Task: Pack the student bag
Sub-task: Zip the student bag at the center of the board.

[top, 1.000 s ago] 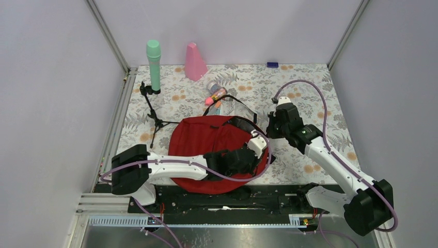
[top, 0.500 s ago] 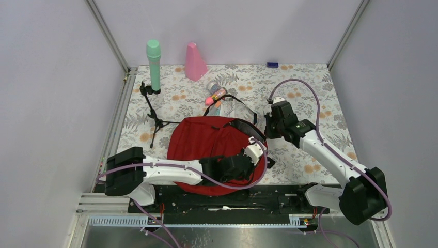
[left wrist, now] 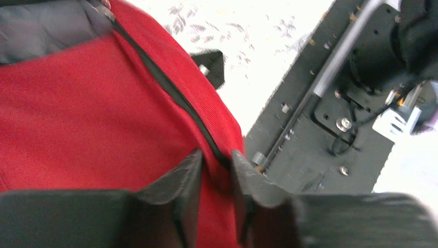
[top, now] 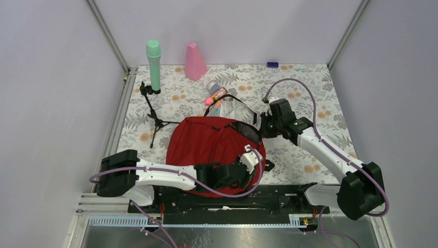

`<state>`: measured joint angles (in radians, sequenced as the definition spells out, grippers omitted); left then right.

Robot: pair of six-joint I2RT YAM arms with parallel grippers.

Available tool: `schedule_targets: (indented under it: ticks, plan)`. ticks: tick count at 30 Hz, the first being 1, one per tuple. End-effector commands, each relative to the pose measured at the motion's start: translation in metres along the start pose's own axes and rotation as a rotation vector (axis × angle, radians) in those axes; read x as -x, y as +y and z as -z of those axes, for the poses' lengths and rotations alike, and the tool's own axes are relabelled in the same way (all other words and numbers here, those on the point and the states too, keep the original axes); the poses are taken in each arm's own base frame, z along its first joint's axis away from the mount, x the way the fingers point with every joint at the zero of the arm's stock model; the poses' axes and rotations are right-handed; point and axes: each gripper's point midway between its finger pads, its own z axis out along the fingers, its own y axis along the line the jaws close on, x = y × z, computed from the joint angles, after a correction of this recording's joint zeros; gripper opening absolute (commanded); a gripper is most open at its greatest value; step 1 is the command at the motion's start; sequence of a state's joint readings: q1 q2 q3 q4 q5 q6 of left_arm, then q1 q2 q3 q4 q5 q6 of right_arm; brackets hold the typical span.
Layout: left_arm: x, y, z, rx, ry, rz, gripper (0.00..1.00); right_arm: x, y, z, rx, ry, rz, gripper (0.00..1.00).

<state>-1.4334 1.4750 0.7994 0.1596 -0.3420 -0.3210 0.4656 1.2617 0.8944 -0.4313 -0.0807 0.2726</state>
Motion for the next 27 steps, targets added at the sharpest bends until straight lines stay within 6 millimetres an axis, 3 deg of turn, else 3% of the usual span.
schedule_targets:
  ticks: [1,3,5,11,15,20,24,27]
  plan:
    - [0.001,-0.041,0.025,-0.114,0.059,0.061,0.46,0.085,0.023,0.031,0.103,-0.35,0.023,0.0]
    - [0.029,-0.038,0.024,-0.08,0.005,0.122,0.69,0.076,0.028,0.043,0.14,-0.366,0.019,0.0]
    - [0.057,-0.034,0.023,-0.057,-0.044,0.194,0.79,0.069,0.032,0.057,0.176,-0.392,0.022,0.0]
    - [0.111,0.01,0.013,-0.011,-0.166,0.442,0.9,0.053,0.04,0.096,0.248,-0.455,0.045,0.0]
    - [0.136,0.026,0.001,0.0,-0.221,0.47,0.88,0.049,0.043,0.105,0.272,-0.466,0.05,0.0]
    - [0.145,0.042,-0.008,0.063,-0.233,0.467,0.69,0.05,0.04,0.113,0.257,-0.492,0.041,0.0]
    - [0.153,0.035,-0.005,-0.017,-0.286,0.471,0.68,0.052,0.042,0.124,0.272,-0.525,0.017,0.0]
    - [0.147,0.033,-0.012,-0.015,-0.257,0.469,0.63,0.052,0.044,0.129,0.287,-0.534,0.003,0.0]
